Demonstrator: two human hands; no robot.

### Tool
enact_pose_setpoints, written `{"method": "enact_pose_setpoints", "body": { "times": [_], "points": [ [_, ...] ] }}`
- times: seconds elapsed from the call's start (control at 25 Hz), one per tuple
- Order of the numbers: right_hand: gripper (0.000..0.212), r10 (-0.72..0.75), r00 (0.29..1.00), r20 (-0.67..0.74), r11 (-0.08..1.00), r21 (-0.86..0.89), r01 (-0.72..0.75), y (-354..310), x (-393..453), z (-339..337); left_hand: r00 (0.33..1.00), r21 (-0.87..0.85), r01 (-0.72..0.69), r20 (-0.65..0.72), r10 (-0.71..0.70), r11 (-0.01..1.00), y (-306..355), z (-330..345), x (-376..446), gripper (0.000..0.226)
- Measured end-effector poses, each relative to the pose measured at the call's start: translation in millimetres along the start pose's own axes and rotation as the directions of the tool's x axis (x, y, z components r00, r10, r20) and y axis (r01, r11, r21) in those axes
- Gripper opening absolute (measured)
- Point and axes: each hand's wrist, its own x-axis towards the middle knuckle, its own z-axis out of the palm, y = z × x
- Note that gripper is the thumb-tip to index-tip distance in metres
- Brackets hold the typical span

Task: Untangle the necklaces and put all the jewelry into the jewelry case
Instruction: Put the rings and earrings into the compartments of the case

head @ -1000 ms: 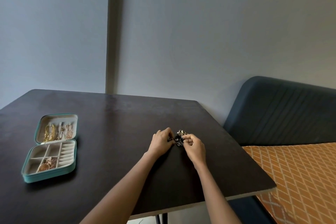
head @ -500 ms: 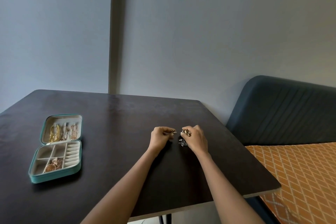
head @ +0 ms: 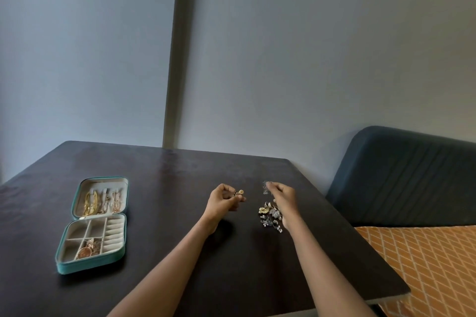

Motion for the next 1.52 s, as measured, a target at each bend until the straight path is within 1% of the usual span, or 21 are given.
{"method": "enact_pose_setpoints", "body": {
  "times": [0.04, 0.08, 0.12, 0.2, 0.28, 0.32, 0.4, 0.52, 0.64, 0.72, 0.84, 0.96, 1.04, 1.08, 1.12, 1.16, 1.24, 1.28, 1.32, 1.4, 1.52],
  "points": [
    [0.015, 0.038, 0.999, 0.009, 0.994, 0.106, -0.038, -5, -3, 1, 1.0, -0.022, -0.012, 0.001, 0.012, 1.0, 6, -5, 0, 0.015],
    [0.014, 0.06, 0.998, 0.018, 0.99, 0.128, -0.062, -8, -5, 3, 1.0, -0.026, -0.022, 0.009, 0.022, 0.999, 12, -9, 0, 0.018],
    [0.016, 0.06, 0.998, 0.035, 0.993, 0.098, -0.063, -9, -6, 4, 0.999, -0.012, -0.026, 0.021, 0.027, 1.0, 16, -13, -1, 0.022],
    [0.023, 0.041, 0.994, 0.097, 0.991, -0.128, -0.028, -9, -9, 6, 0.999, 0.049, -0.015, 0.037, 0.013, 0.999, 23, -20, -4, 0.027],
    [0.032, 0.066, 0.986, 0.152, 0.901, -0.433, 0.006, -1, -13, 4, 0.999, 0.078, 0.01, 0.041, -0.013, 0.997, 24, -21, -8, 0.03],
    [0.029, 0.096, 0.984, 0.149, 0.838, -0.546, 0.001, 4, -15, 3, 0.999, 0.074, 0.029, 0.038, -0.032, 0.997, 23, -21, -10, 0.031],
    [0.018, 0.138, 0.982, 0.131, 0.764, -0.645, -0.022, 11, -20, 0, 0.996, 0.058, 0.079, 0.038, -0.081, 0.995, 21, -16, -12, 0.028],
    [0.014, 0.094, 0.993, 0.066, 0.743, -0.669, -0.026, 9, -22, -1, 0.992, 0.02, 0.121, 0.041, -0.122, 0.992, 17, -7, -8, 0.023],
    [0.017, 0.043, 0.995, -0.094, 0.723, -0.684, -0.096, 1, -13, -5, 0.991, 0.007, 0.13, 0.026, -0.131, 0.991, 15, 2, -1, 0.022],
    [0.014, 0.073, 0.995, -0.073, 0.653, -0.751, -0.103, 4, -5, -7, 0.99, 0.027, 0.137, 0.029, -0.137, 0.99, 13, 6, 3, 0.019],
    [0.013, 0.076, 0.997, -0.002, 0.55, -0.834, -0.044, 6, -2, -2, 0.988, 0.056, 0.15, 0.033, -0.152, 0.987, 8, 13, 10, 0.018],
    [0.012, 0.026, 1.0, 0.003, 0.51, -0.86, -0.011, 9, 0, 4, 0.984, 0.072, 0.167, 0.051, -0.171, 0.983, 4, 21, 14, 0.019],
    [0.015, 0.013, 1.0, -0.005, 0.517, -0.856, -0.011, 13, 0, 6, 0.981, 0.071, 0.179, 0.066, -0.183, 0.981, 0, 25, 16, 0.019],
    [0.016, 0.015, 1.0, 0.007, 0.549, -0.836, -0.002, 14, 1, 6, 0.981, 0.067, 0.181, 0.064, -0.185, 0.981, -1, 26, 16, 0.019],
    [0.016, 0.026, 0.999, 0.033, 0.618, -0.786, 0.01, 16, 3, 5, 0.981, 0.06, 0.181, 0.053, -0.184, 0.982, -2, 26, 17, 0.019],
    [0.016, 0.03, 0.997, 0.067, 0.724, -0.689, 0.024, 16, 4, 4, 0.983, 0.05, 0.18, 0.034, -0.182, 0.982, -3, 25, 17, 0.019],
    [0.014, 0.072, 0.992, 0.106, 0.945, -0.325, -0.034, 11, 2, 4, 0.985, 0.022, 0.174, -0.007, -0.174, 0.984, -1, 21, 18, 0.021],
    [0.013, 0.11, 0.987, 0.118, 0.987, -0.126, -0.095, 7, -1, 5, 0.985, 0.008, 0.169, -0.022, -0.169, 0.986, 2, 19, 18, 0.022],
    [0.013, 0.142, 0.979, 0.145, 0.988, 0.042, -0.15, 2, -4, 8, 0.986, -0.003, 0.161, -0.03, -0.161, 0.987, 7, 16, 17, 0.021],
    [0.012, 0.195, 0.958, 0.211, 0.936, 0.25, -0.246, -8, -13, 19, 0.989, -0.011, 0.145, -0.034, -0.145, 0.989, 18, 7, 16, 0.019],
    [0.014, 0.273, 0.924, 0.268, 0.846, 0.39, -0.363, -28, -30, 43, 0.99, 0.022, 0.141, -0.027, -0.14, 0.99, 31, -13, 8, 0.018]
  ]
}}
